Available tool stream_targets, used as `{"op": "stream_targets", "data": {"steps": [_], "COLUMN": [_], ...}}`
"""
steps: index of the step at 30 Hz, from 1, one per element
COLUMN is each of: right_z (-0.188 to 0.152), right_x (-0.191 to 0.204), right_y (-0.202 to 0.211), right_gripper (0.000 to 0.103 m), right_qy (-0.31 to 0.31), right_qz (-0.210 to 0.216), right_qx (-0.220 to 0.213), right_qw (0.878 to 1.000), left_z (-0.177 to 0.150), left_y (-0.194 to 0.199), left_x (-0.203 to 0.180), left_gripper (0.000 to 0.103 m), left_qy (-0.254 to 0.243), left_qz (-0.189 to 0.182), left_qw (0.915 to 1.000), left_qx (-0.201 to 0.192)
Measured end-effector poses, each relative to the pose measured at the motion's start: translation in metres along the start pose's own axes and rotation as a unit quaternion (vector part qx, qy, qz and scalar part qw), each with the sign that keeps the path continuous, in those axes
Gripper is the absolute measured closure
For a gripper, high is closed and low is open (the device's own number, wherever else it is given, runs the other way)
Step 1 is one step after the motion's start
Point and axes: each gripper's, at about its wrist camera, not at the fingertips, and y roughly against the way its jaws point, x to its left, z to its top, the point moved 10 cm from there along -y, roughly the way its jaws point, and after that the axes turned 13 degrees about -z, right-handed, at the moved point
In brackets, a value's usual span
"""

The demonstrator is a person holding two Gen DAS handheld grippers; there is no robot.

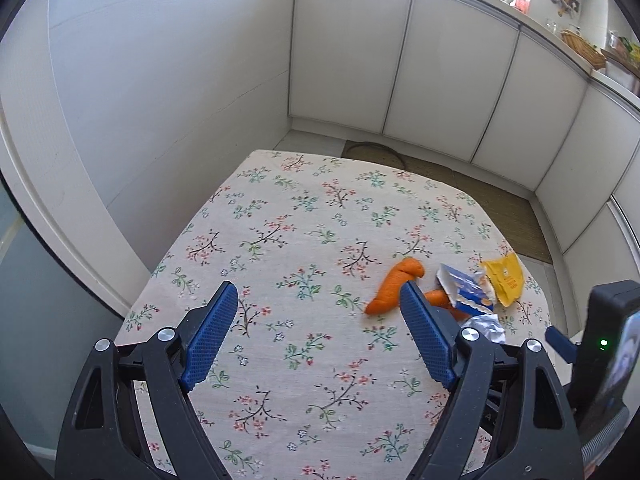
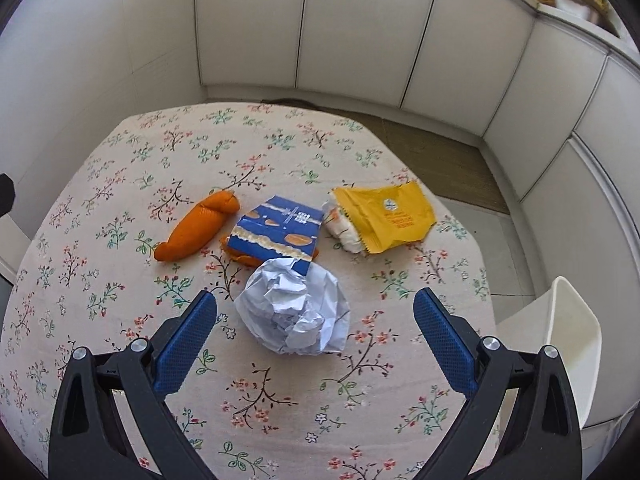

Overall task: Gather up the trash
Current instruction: 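Grasp the crumpled foil ball with the right gripper and lift it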

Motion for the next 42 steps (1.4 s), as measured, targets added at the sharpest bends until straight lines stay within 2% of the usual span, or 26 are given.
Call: {"op": "stream_targets", "data": {"steps": [3,6,7,10,14,19,24,32,38,40,42], "right_z": [-0.002,-0.010,-0.013,-0.013,-0.012,-0.018,-0.022,-0.031,-0.029,-0.028,-0.026], "right_x": [0.008,0.017,0.020,0.022,0.030,0.031,0.015,-0.013,-0.019,-0.019,-0.018], "right_y": [-0.017,-0.035,-0.040,-0.043,-0.037,-0.028,-0.010,0.002,0.007,0.008,0.012], "right_gripper": [0.011,0.036,0.038,0.041,0.045,0.046,0.046,0.045,0.045,0.045,0.045], "right_qy": [-0.005,-0.005,-0.004,-0.002,-0.001,-0.021,-0.047,-0.057,-0.061,-0.061,-0.061], "right_qz": [0.020,0.049,0.054,0.058,0.089,0.124,0.159,0.163,0.168,0.172,0.175], "right_qx": [0.024,0.061,0.071,0.058,0.059,0.083,0.097,0.102,0.098,0.097,0.093], "right_qw": [0.999,0.997,0.996,0.997,0.994,0.989,0.981,0.980,0.979,0.979,0.978], "left_z": [-0.001,-0.001,0.000,-0.003,-0.006,-0.009,-0.016,-0.025,-0.036,-0.036,-0.034], "left_y": [-0.008,-0.019,-0.024,-0.042,-0.071,-0.108,-0.143,-0.178,-0.189,-0.186,-0.183], "left_x": [0.009,0.012,0.012,0.008,-0.003,-0.010,-0.011,-0.024,-0.033,-0.036,-0.036], "left_gripper": [0.023,0.023,0.023,0.023,0.023,0.023,0.024,0.026,0.044,0.066,0.079], "left_qy": [0.010,0.010,0.008,0.003,-0.009,-0.005,0.007,-0.006,-0.008,-0.012,-0.016], "left_qz": [-0.001,0.002,0.003,-0.004,-0.018,-0.030,-0.032,-0.029,-0.036,-0.045,-0.049], "left_qw": [0.9999,0.9996,0.9995,0.9988,0.9968,0.9922,0.9861,0.9810,0.9777,0.9779,0.9783], "left_qx": [0.014,0.025,0.029,0.048,0.078,0.121,0.163,0.192,0.207,0.204,0.201]}}
